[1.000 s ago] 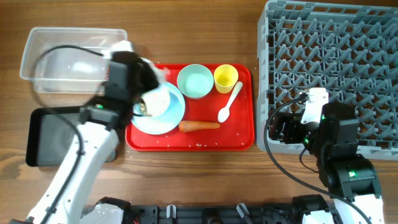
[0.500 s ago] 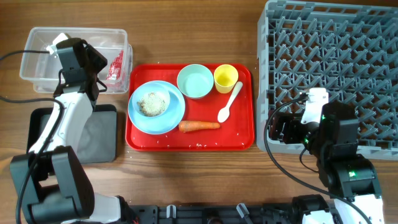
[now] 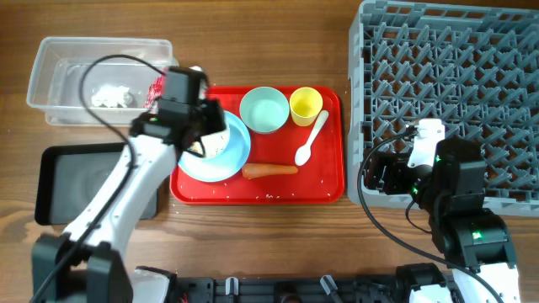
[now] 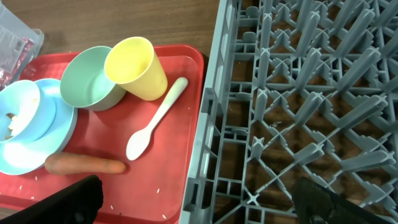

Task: Sort waste into correct bins and load items into the dishwasher rack
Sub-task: 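Grasp the rim of the rice-filled blue bowl with the left gripper, then carry the blue bowl over the black tray and tip the rice out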

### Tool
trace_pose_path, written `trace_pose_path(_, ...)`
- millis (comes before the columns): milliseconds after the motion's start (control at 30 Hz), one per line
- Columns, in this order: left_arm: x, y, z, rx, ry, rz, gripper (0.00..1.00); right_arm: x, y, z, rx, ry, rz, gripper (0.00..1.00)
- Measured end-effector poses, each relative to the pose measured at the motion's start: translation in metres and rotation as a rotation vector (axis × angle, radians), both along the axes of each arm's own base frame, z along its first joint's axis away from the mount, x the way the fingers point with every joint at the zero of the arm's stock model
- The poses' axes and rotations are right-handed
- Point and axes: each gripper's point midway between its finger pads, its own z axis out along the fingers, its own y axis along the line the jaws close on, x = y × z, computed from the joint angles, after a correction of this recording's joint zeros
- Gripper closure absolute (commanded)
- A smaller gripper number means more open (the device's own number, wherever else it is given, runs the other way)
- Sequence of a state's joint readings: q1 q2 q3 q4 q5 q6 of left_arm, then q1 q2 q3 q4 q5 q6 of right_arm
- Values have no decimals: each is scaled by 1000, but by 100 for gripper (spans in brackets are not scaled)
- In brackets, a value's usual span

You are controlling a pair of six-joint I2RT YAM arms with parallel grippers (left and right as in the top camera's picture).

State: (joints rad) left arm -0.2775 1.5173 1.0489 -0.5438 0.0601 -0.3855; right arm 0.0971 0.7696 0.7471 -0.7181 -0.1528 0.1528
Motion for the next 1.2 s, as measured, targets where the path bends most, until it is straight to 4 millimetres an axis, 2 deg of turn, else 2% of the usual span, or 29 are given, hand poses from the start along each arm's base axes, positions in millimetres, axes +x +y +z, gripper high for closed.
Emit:
trace_pose_path(100,-8,-17,-24,39,61,-48,58,0,0,0,0,0,0,0)
trace_pose_path(300,-14,-20,-62,103,150,-62,62,0,0,0,0,0,0,0)
trace_pose_path(333,-15,-19,-66,109,160,-61,71,0,0,0,0,0,0,0)
trace_pose_path(367,-16,-18,-77,123,187,-60,93,0,0,0,0,0,0,0)
trace_pose_path(467,-19,-15,-91,149,222,-70,96,0,0,0,0,0,0,0)
trace_pose_path(567,-12,-12,-84,175,190,-57,96,0,0,0,0,0,0,0)
trace_pose_path(700,-15,-10,-81,183,193,-56,96,0,0,0,0,0,0,0)
trace_pose_path(867,-36,-5,-59,177,222,-63,96,0,0,0,0,0,0,0)
trace_pose_path(1033,-44,-3,-2,121,102,-58,96,0,0,0,0,0,0,0)
trace_pose_path(1067,-47,2,14,100,70,-36,96,0,0,0,0,0,0,0)
trace_pose_path(1133,-52,16,30,69,54,27,96,0,0,0,0,0,0,0)
trace_pose_path(1200,-56,42,40,37,55,125,96,0,0,0,0,1,0,0)
